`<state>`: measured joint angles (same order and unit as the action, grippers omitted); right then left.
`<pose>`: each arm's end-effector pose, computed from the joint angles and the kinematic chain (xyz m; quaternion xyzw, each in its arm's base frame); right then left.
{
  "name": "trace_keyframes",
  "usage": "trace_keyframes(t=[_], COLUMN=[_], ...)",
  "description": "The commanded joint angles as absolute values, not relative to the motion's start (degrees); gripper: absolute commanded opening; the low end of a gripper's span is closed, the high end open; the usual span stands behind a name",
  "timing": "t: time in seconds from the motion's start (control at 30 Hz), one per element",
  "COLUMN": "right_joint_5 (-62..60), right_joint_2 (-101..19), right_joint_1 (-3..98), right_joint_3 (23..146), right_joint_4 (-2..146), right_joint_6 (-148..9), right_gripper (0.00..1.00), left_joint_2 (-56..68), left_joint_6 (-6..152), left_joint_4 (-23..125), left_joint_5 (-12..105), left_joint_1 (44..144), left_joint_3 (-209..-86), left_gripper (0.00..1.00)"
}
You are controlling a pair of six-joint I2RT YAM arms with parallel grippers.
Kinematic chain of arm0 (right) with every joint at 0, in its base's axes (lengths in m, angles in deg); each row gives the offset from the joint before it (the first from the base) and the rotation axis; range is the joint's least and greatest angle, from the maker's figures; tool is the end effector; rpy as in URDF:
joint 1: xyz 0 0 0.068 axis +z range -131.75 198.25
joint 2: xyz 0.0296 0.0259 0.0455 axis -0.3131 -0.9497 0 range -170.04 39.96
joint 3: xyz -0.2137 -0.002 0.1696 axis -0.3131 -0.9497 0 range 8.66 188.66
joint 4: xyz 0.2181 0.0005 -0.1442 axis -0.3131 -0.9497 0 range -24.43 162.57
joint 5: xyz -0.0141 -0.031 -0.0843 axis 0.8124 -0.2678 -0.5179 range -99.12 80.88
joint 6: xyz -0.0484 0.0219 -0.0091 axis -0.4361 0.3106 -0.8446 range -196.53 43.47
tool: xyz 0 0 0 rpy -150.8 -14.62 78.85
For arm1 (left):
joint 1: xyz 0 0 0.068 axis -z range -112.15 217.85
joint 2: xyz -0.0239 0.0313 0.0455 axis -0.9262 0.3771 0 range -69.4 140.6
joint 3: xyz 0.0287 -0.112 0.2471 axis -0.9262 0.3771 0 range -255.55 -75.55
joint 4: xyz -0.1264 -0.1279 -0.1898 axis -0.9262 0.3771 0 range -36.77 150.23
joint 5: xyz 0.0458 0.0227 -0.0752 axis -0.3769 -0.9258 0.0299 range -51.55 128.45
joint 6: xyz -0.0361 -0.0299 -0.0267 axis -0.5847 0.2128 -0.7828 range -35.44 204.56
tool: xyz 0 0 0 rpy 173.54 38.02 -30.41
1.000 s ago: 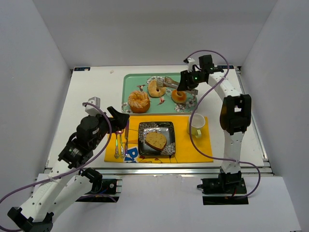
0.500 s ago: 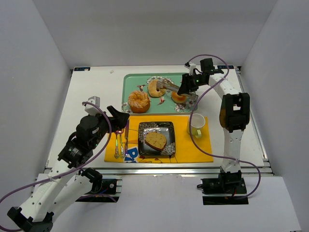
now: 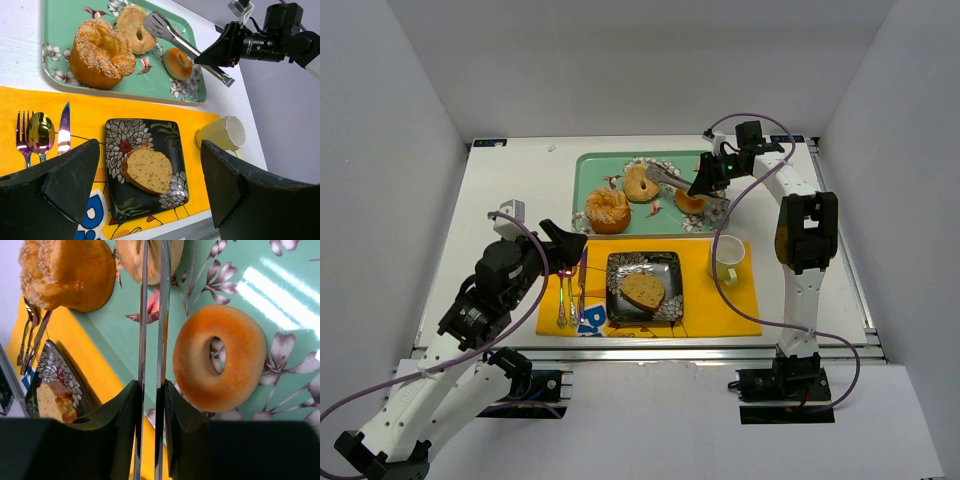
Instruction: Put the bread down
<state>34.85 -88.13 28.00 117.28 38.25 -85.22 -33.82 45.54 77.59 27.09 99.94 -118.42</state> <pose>0.4815 0.1078 0.2158 -0.2561 0.8513 0.3585 0.2848 0.1265 -0.0709 0.3257 -0.1071 0.7952 -0.2792 0.5275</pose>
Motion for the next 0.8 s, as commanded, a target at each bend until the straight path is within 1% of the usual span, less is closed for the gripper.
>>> trace_keyframes(t=[0.0,0.03,0.2,0.4,0.53,0.6,0.77], right_joint_5=[39.13,39.66,41.59,44.32,45.99,47.04,47.14], right_joint_2=[-82.75,-81.95,-74.93,-65.10,-57.70,-52.52,-39.96], right_joint_1=[27.83,27.74,27.47,27.03,26.95,27.12,29.23], right_joint_3=[117.12,117.12,116.07,109.48,102.10,96.22,82.00], right_joint_4=[38.73,38.91,39.35,35.14,28.30,24.69,20.90], right_joint_6=[-83.65,-82.69,-81.36,-83.99,-88.21,-91.11,-94.98], right_gripper=[0.11,0.09,0.07,0.05,0.04,0.03,0.03], left_joint_2=[-34.85,-35.03,-35.82,-36.88,-37.75,-38.28,-38.81], left_joint_6=[45.19,45.19,45.28,45.36,45.54,45.54,45.54], left_joint_4=[76.79,76.79,76.79,76.79,76.35,76.26,75.65], left_joint_5=[27.02,27.02,26.85,26.76,26.67,26.67,27.46], left_joint_1=[100.10,100.10,100.10,100.10,100.10,100.10,100.10], left_joint_3=[-119.67,-119.67,-119.67,-119.50,-119.06,-118.62,-117.65], left_gripper=[0.91,0.91,0.91,0.91,0.91,0.91,0.91])
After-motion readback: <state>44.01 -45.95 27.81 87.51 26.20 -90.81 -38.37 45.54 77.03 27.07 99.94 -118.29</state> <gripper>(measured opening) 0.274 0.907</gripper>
